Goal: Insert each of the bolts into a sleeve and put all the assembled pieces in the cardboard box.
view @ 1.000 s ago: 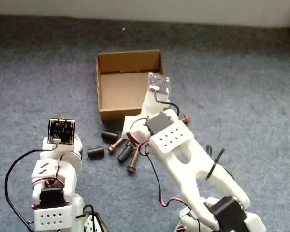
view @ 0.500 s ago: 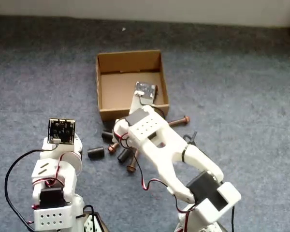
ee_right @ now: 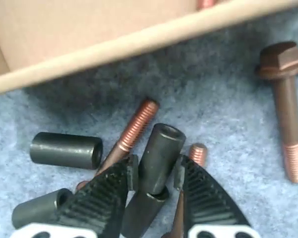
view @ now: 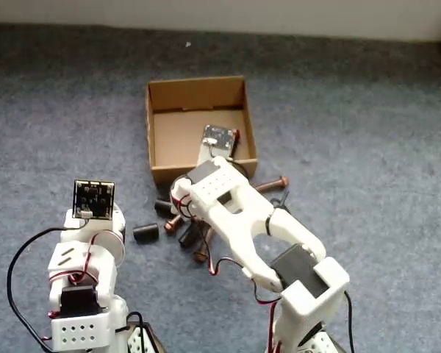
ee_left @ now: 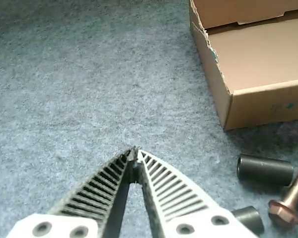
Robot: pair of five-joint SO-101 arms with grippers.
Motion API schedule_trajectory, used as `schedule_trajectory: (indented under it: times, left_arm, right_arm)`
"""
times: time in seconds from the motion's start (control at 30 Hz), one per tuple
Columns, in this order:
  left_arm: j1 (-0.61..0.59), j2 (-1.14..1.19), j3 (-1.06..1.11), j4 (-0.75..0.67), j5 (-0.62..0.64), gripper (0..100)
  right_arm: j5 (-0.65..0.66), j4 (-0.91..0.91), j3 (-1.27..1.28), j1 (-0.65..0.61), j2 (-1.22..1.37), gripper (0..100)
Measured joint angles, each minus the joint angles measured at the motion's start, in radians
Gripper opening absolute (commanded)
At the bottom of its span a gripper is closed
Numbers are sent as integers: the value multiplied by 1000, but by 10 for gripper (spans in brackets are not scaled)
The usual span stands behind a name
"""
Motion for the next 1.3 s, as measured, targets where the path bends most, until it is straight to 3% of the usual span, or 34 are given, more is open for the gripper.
schedule_trajectory:
  times: [0.23,0.4,0.67,0.9,1.3]
  left_arm:
    - [0,0,0,0,0,7]
    - [0,0,0,0,0,7]
    - [0,0,0,0,0,7]
    - [0,0,0,0,0,7]
    - [0,0,0,0,0,7]
  right_arm:
    - [0,-11,-3,3,25,116]
    - [0,-8,-3,5,28,2]
    - [0,41,-3,12,3,6]
    - [94,112,5,15,-241,6]
    - [287,155,299,100,-666,5]
